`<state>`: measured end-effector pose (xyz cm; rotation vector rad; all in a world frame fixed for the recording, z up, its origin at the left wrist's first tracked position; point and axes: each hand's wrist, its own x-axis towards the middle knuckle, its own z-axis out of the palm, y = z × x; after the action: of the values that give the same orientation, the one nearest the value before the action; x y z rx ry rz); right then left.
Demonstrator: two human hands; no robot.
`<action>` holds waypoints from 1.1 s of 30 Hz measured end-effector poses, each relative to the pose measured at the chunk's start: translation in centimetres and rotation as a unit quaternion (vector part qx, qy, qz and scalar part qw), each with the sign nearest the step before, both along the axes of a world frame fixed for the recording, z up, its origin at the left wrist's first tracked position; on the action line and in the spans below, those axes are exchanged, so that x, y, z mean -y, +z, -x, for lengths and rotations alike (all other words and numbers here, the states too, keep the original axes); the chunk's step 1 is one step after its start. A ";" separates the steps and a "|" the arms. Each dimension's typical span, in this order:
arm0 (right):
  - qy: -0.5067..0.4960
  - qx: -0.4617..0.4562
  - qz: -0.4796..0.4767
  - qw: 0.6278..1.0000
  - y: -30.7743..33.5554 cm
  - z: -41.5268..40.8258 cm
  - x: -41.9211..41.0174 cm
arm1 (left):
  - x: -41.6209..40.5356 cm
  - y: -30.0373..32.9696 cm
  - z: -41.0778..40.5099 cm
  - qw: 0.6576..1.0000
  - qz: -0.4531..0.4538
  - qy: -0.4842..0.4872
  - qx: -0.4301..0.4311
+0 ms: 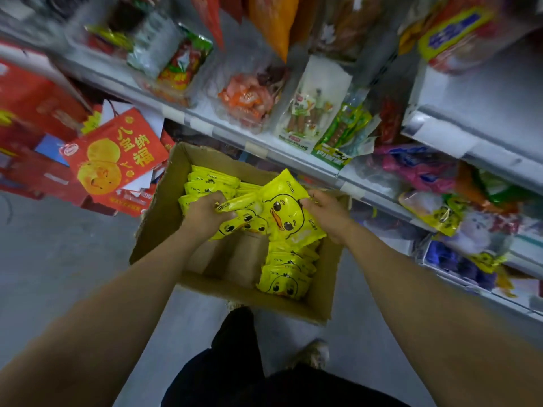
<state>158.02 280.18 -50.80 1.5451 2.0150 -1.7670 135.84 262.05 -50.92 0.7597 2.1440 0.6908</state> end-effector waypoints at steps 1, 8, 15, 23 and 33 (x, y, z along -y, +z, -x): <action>-0.005 -0.015 -0.015 1.000 1.3 -1.3 -0.5 | -0.5 1.2 -1.3 1.000 -0.014 -0.004 -0.006; -0.157 -0.120 -0.018 0.980 9.9 -14.5 -2.9 | -4.8 11.6 -13.9 0.988 -0.151 -0.035 -0.022; -0.246 -0.259 -0.010 0.934 18.7 -30.6 -4.4 | -11.6 20.2 -28.6 0.975 -0.171 -0.084 0.111; -0.324 -0.324 -0.088 0.884 26.4 -46.2 -7.2 | -19.0 27.8 -44.5 0.950 -0.198 -0.207 0.128; -0.385 -0.294 -0.267 0.833 34.4 -60.7 -17.0 | -33.1 35.6 -54.8 0.906 -0.269 -0.314 0.086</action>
<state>218.71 297.18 -16.36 2.5213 2.5420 -2.2824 190.61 295.13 -15.33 1.5285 1.4085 0.9507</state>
